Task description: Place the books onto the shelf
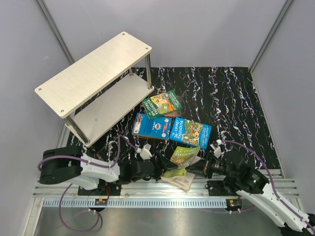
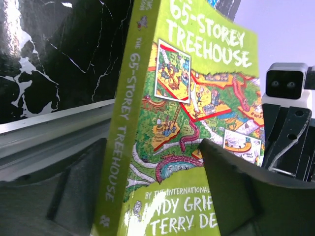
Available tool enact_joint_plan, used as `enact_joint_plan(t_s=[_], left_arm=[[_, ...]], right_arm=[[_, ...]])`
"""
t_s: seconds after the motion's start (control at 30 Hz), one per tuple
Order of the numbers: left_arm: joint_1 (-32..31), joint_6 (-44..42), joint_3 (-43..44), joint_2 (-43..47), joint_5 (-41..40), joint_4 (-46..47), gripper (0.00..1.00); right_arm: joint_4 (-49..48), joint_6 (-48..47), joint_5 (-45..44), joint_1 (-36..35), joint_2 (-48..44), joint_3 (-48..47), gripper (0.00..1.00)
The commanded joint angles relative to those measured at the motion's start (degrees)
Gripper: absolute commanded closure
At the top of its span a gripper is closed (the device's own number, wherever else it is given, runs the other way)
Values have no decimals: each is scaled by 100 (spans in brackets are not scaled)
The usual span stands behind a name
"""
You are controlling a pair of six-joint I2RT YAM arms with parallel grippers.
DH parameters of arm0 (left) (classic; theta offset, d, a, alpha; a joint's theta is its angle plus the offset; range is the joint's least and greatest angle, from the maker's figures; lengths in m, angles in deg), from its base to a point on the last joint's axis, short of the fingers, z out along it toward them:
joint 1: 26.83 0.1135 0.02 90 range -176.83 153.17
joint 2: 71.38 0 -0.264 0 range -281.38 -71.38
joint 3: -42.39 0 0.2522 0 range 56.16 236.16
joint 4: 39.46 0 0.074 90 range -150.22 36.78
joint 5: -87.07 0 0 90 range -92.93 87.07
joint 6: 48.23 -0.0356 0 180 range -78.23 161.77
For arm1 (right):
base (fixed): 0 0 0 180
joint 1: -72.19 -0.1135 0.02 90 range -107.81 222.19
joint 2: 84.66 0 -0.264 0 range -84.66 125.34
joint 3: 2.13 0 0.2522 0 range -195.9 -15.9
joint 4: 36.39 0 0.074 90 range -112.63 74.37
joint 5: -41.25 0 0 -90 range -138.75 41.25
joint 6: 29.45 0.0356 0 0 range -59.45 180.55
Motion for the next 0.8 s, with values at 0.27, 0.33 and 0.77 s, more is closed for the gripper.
enact_joint_plan(t_s=[0.27,0.33,0.77], left_arm=[[233,-1476,1553,-283,792,191,69],[285,-1669,1975,-310,899,-160,100],[479,-3498,5647,437,-548,-5853,100]], right_arm=[[34,-526,330,-22,476,-153,100],[122,-692,321,-14,695,-328,100],[3302,-2135,-1857,-22,2234,-4247,9]])
